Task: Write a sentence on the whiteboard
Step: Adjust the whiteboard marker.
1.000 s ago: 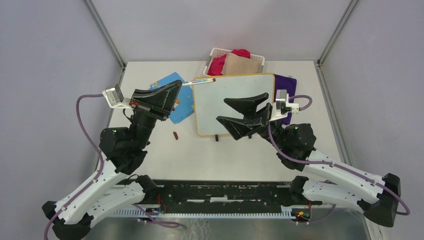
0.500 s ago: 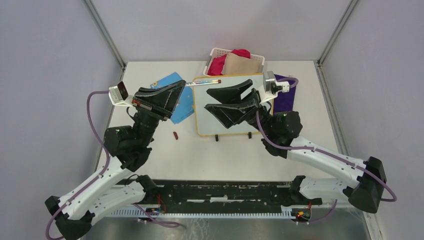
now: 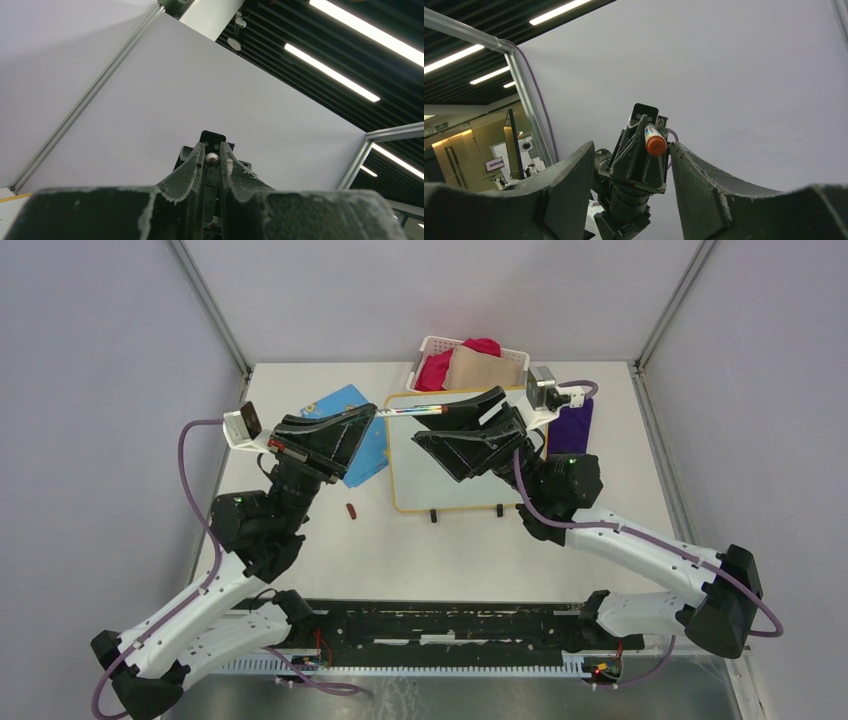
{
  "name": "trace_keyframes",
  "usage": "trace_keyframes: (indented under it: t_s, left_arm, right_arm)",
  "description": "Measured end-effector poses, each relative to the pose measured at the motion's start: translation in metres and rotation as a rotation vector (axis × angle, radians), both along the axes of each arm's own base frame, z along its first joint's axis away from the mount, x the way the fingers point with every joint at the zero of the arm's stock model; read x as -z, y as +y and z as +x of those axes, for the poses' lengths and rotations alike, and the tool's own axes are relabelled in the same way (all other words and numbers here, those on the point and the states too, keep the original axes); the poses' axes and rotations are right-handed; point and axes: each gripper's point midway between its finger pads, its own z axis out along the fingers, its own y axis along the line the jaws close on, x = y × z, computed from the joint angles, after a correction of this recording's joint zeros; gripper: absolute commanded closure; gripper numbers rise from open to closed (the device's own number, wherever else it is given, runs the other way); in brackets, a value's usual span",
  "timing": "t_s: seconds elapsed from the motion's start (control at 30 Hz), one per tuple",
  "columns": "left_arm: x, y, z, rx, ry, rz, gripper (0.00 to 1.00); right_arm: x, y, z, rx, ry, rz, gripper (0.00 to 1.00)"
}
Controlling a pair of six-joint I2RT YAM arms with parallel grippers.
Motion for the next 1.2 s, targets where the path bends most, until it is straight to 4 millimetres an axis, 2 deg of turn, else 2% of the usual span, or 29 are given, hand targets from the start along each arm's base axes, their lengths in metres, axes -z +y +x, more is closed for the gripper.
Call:
trace_keyframes:
  t_s: [0.27, 0.53, 0.87, 1.03, 1.2]
  left_arm:
    - [0.007, -0.011, 0.002, 0.034, 0.012, 0.025, 0.98]
    - [0.011, -0.017, 0.001, 0.059, 0.009, 0.048, 0.98]
    - [0.016, -0.021, 0.005, 0.058, 0.045, 0.09, 0.98]
    - [0.017, -0.02, 0.004, 0.054, 0.051, 0.101, 0.98]
    - [0.018, -0.02, 0.004, 0.051, 0.057, 0.106, 0.98]
  right_arm:
    - [-0.008, 0.001, 0.001, 0.0, -0.007, -0.001, 0.47]
    - [-0.002, 0.007, 0.007, 0.014, 0.013, -0.047, 0.58]
    - [0.009, 0.015, 0.014, 0.035, 0.032, -0.108, 0.6]
    - [0.012, 0.017, 0.015, 0.043, 0.032, -0.123, 0.67]
    - [0.012, 0.016, 0.015, 0.048, 0.028, -0.125, 0.65]
